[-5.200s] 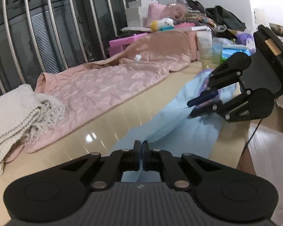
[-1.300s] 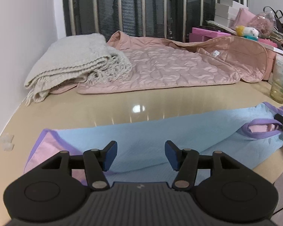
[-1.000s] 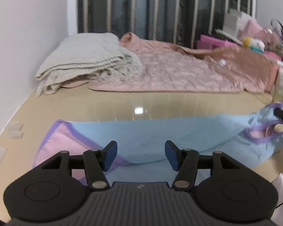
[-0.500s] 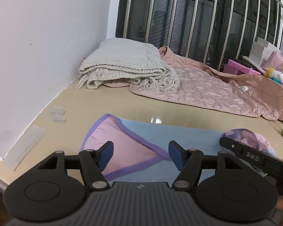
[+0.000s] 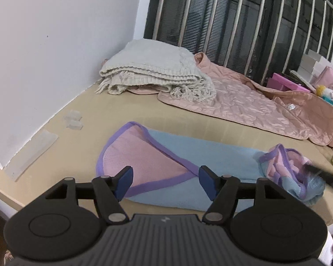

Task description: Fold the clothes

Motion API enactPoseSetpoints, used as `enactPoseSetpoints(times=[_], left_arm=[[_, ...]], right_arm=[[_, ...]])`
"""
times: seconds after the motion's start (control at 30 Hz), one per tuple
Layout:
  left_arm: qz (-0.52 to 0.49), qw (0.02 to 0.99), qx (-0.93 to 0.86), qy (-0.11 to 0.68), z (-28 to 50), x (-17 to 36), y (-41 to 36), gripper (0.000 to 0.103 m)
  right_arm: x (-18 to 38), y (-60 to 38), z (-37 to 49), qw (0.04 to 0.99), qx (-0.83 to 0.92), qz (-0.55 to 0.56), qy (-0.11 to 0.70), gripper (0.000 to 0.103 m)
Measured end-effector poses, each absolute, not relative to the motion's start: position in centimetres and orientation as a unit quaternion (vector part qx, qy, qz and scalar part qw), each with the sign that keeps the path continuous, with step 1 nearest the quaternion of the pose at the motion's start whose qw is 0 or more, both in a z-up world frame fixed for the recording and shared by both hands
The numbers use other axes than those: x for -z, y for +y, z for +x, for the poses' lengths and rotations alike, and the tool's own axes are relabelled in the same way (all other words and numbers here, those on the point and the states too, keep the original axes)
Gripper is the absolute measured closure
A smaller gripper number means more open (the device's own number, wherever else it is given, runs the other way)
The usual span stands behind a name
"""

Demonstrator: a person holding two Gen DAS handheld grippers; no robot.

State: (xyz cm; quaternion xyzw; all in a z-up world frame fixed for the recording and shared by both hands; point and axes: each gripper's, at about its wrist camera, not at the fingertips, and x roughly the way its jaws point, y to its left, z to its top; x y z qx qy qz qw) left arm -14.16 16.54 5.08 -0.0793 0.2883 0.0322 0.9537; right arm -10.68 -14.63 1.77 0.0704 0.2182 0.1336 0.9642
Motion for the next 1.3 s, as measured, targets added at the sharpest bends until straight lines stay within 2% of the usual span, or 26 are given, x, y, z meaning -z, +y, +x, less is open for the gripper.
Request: enactPoseSetpoints(times=[0.03,0.13,0.2,0.23,0.27,0.43,0.47,0.53,0.57,0.6,0.67,0.77,0.8,0.87,0.9,0.93,0.97,1.0,1.1,1.3], left_arm=[[-0.076,0.953,-0.042,0.290,-14.0,-5.0,16.6,0.036],[-0.060,0.949,-0.099,0.294,-14.2,-4.7,17.2,0.036],[-0.055,0.943,-0.141,0.296,-14.6,-4.4,17.9,0.035],[-0.057,0.939,-0.159,0.298,-14.8,-4.2,18.3,0.035],[-0.068,0.936,-0.172,0.300,-14.9,-4.0,18.7,0.035],[-0.113,0.929,-0.176,0.304,-15.0,-3.1,19.3,0.036],[-0.111,0.929,-0.175,0.305,-14.8,-3.0,19.1,0.036],[-0.108,0.929,-0.173,0.308,-14.5,-2.7,18.6,0.047],[-0.107,0.929,-0.172,0.308,-14.3,-2.6,18.5,0.056],[-0.107,0.930,-0.171,0.308,-14.2,-2.6,18.5,0.058],[-0.107,0.931,-0.169,0.306,-13.9,-2.4,18.5,0.061],[-0.108,0.932,-0.166,0.303,-13.5,-2.2,18.5,0.076],[-0.108,0.933,-0.165,0.302,-13.4,-2.1,18.5,0.088],[-0.108,0.934,-0.163,0.300,-13.1,-2.0,18.5,0.098],[-0.108,0.934,-0.162,0.299,-13.0,-1.9,18.5,0.100],[-0.112,0.934,-0.159,0.299,-12.8,-1.9,18.7,0.100],[-0.123,0.934,-0.151,0.300,-12.5,-2.0,19.0,0.101],[-0.127,0.935,-0.144,0.299,-12.1,-2.3,19.2,0.101],[-0.124,0.943,-0.116,0.286,-10.3,-4.0,18.8,0.101],[-0.102,0.959,-0.048,0.258,-6.4,-8.5,16.5,0.101]], right_arm=[[-0.8,-14.1,-9.6,0.957,-0.139,0.069,0.246,0.087],[-1.7,-13.4,-9.4,0.955,-0.166,0.057,0.239,0.084],[-3.9,-13.5,-9.9,0.957,-0.188,0.045,0.217,0.069],[-5.3,-13.8,-10.1,0.958,-0.202,0.038,0.198,0.053],[-6.8,-13.8,-9.9,0.957,-0.222,0.016,0.186,0.043],[-11.9,-7.4,-3.6,0.892,-0.380,-0.130,0.209,0.043],[-12.3,-5.3,-2.2,0.874,-0.405,-0.154,0.221,0.044],[-12.0,-0.3,0.4,0.836,-0.452,-0.181,0.253,0.045],[-11.7,2.4,1.7,0.813,-0.476,-0.194,0.272,0.050],[-11.0,5.0,2.8,0.792,-0.494,-0.205,0.293,0.051],[-9.5,9.2,4.5,0.769,-0.503,-0.215,0.331,0.060],[-6.9,13.5,6.2,0.761,-0.485,-0.234,0.361,0.066],[-6.4,14.3,6.8,0.760,-0.481,-0.235,0.368,0.067],[-5.4,14.9,7.8,0.753,-0.477,-0.227,0.393,0.072],[-5.1,14.8,7.8,0.749,-0.481,-0.221,0.398,0.073],[-4.8,14.6,7.8,0.745,-0.486,-0.216,0.404,0.079],[-4.6,14.3,7.4,0.750,-0.483,-0.214,0.398,0.094],[-4.5,14.0,7.5,0.755,-0.477,-0.211,0.397,0.098],[-4.7,12.5,8.0,0.782,-0.445,-0.194,0.391,0.099],[-9.1,5.1,9.5,0.853,-0.360,-0.115,0.360,0.100]])
